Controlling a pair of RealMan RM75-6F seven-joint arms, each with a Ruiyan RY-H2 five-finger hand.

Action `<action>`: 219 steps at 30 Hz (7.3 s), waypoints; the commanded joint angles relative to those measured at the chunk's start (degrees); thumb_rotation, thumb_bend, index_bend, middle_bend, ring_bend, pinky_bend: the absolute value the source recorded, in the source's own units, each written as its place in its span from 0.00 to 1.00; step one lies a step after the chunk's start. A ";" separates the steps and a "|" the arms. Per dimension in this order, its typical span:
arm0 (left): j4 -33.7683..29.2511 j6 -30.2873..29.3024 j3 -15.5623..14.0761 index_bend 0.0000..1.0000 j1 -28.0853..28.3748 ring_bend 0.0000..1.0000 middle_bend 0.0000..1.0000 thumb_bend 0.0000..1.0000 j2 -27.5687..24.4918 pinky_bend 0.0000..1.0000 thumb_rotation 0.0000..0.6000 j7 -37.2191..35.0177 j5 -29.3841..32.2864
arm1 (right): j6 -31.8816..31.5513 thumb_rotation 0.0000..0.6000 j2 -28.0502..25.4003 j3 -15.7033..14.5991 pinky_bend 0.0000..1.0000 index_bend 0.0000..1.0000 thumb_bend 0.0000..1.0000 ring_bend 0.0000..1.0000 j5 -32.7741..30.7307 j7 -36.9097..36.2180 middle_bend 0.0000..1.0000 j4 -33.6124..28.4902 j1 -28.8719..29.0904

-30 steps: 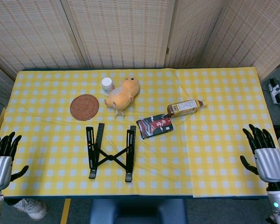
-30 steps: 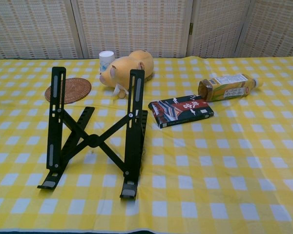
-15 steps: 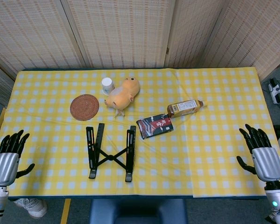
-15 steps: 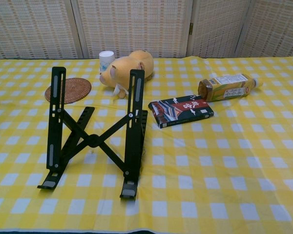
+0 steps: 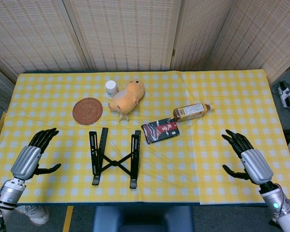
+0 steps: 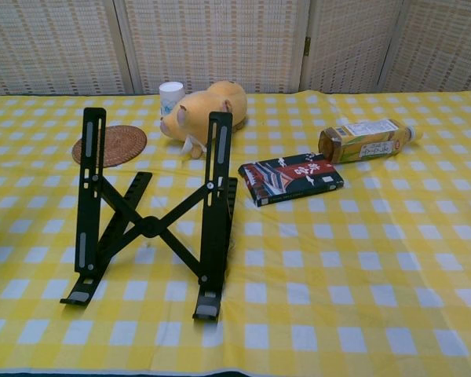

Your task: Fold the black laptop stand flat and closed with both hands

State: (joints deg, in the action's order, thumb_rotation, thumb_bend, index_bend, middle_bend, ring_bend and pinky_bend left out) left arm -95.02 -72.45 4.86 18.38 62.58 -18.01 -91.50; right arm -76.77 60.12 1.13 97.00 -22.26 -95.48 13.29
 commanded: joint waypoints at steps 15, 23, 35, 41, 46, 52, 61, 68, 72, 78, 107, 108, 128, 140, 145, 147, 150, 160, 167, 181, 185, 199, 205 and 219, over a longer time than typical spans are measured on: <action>5.86 19.09 1.02 0.11 15.56 0.10 0.13 0.24 4.86 0.11 1.00 -32.51 3.04 | 15.09 1.00 8.97 -2.99 0.00 0.00 0.34 0.06 5.15 -31.60 0.03 3.27 16.69; 8.25 21.85 1.07 0.13 17.47 0.12 0.15 0.24 7.36 0.12 1.00 -34.44 5.76 | 19.39 1.00 15.08 -1.07 0.00 0.00 0.34 0.06 0.72 -35.98 0.03 6.67 21.40; 9.46 23.12 -0.14 0.20 19.23 0.21 0.24 0.24 8.99 0.22 1.00 -41.58 4.36 | 24.28 1.00 19.53 1.28 0.00 0.00 0.34 0.06 -3.71 -37.37 0.03 9.73 26.66; 11.22 23.91 -0.61 0.23 20.85 0.25 0.28 0.23 9.68 0.24 1.00 -49.78 2.78 | 26.72 1.00 23.28 2.33 0.00 0.00 0.34 0.06 -4.41 -40.32 0.03 12.38 29.93; 12.91 22.91 -1.83 0.27 21.75 0.28 0.32 0.23 9.56 0.26 1.00 -55.33 0.24 | 27.72 1.00 25.50 2.13 0.00 0.00 0.34 0.06 -3.58 -44.13 0.03 14.21 32.31; 13.61 20.03 -3.96 0.29 21.96 0.30 0.35 0.23 8.63 0.27 1.00 -58.38 -2.91 | 24.62 1.00 27.07 0.94 0.00 0.00 0.34 0.08 -0.68 -47.79 0.06 16.20 33.58; 12.54 12.19 -7.54 0.33 20.27 0.35 0.41 0.23 6.02 0.31 1.00 -59.27 -7.47 | 16.82 1.00 25.24 -2.55 0.00 0.00 0.34 0.11 4.59 -49.14 0.09 14.37 33.15; 9.54 5.55 -10.38 0.40 17.63 0.40 0.45 0.23 3.26 0.33 1.00 -55.67 -10.62 | 12.49 1.00 22.60 -5.80 0.00 0.00 0.34 0.11 8.60 -47.07 0.09 10.09 32.92; 7.96 2.09 -12.52 0.42 15.91 0.41 0.46 0.23 1.80 0.34 1.00 -53.00 -12.85 | 10.95 1.00 21.50 -7.56 0.00 0.00 0.34 0.11 10.23 -45.47 0.09 7.64 32.83; 6.95 -0.98 -14.96 0.45 14.20 0.41 0.46 0.23 0.60 0.34 1.00 -49.99 -14.99 | 10.06 1.00 20.49 -9.73 0.00 0.00 0.34 0.12 11.31 -44.62 0.09 5.08 32.96; 6.24 -1.95 -17.66 0.50 14.31 0.41 0.47 0.23 0.73 0.34 1.00 -46.50 -14.81 | 14.51 1.00 29.20 -10.90 0.00 0.00 0.34 0.14 5.35 -60.05 0.11 12.67 36.33; 6.25 -1.89 -17.66 0.50 14.35 0.41 0.47 0.23 0.75 0.34 1.00 -46.53 -14.69 | 14.58 1.00 29.38 -11.07 0.00 0.00 0.34 0.15 5.29 -60.71 0.11 12.92 36.36; 5.86 -0.19 -17.57 0.50 15.47 0.41 0.47 0.23 0.73 0.34 1.00 -46.71 -13.26 | 13.86 1.00 32.81 -15.56 0.00 0.00 0.34 0.15 6.02 -73.87 0.11 18.00 36.18; 6.10 -0.21 -17.03 0.48 15.31 0.38 0.47 0.23 1.13 0.34 1.00 -45.98 -12.12 | 12.21 1.00 32.88 -16.07 0.00 0.00 0.34 0.15 6.09 -72.28 0.11 18.71 35.35; 7.24 -1.45 -15.74 0.34 13.82 0.27 0.40 0.23 2.40 0.31 1.00 -40.40 -10.70 | 10.68 1.00 30.91 -15.50 0.00 0.00 0.34 0.15 6.68 -66.34 0.11 16.67 35.07; 7.81 -1.04 -15.85 0.27 13.64 0.22 0.34 0.23 2.51 0.27 1.00 -37.69 -10.95 | 10.16 1.00 29.54 -15.09 0.00 0.00 0.34 0.15 6.76 -63.99 0.11 14.91 35.14; 7.99 0.90 -16.55 0.21 14.16 0.16 0.28 0.23 2.16 0.21 1.00 -34.81 -11.68 | 9.88 1.00 27.37 -14.45 0.00 0.00 0.34 0.15 6.80 -61.12 0.11 11.82 35.54; 6.34 4.80 -15.98 0.28 12.88 0.17 0.27 0.23 4.10 0.19 1.00 -19.73 -9.02 | 9.89 1.00 21.66 -12.92 0.00 0.00 0.34 0.15 6.68 -53.97 0.11 3.41 36.43; 5.17 7.86 -14.59 0.45 12.13 0.21 0.29 0.24 8.25 0.21 1.00 -13.52 -5.44 | 9.88 1.00 20.01 -12.35 0.00 0.00 0.34 0.15 5.53 -51.68 0.11 0.86 35.78; 6.20 9.88 -10.94 0.51 9.87 0.26 0.34 0.32 15.42 0.20 1.00 -2.11 1.77 | 10.61 1.00 20.45 -12.06 0.00 0.00 0.34 0.15 5.24 -52.53 0.11 1.77 35.06; 6.65 10.53 -10.34 0.51 9.68 0.26 0.34 0.34 16.34 0.20 1.00 -0.80 3.03 | 10.79 1.00 20.66 -11.94 0.00 0.00 0.34 0.15 5.13 -52.98 0.11 2.20 34.97; 7.27 10.57 -9.69 0.56 8.60 0.26 0.35 0.36 17.28 0.21 1.00 -0.12 3.96 | 11.45 1.00 21.19 -11.74 0.00 0.00 0.34 0.15 5.06 -53.55 0.11 2.82 34.78; 7.28 10.59 -9.66 0.58 8.46 0.27 0.37 0.36 17.49 0.21 1.00 -0.31 3.52 | 11.48 1.00 21.22 -11.65 0.00 0.00 0.34 0.15 4.90 -53.45 0.11 2.86 34.54; 6.87 11.32 -9.64 0.58 8.39 0.27 0.37 0.42 17.44 0.20 1.00 -0.41 3.32 | 11.49 1.00 21.37 -11.62 0.00 0.00 0.34 0.15 4.98 -53.56 0.11 3.11 34.16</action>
State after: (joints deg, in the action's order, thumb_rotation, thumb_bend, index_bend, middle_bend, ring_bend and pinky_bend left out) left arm -88.15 -61.13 -4.78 26.78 80.02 -18.42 -88.19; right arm -65.27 81.48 -10.48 101.96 -75.82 -92.38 47.46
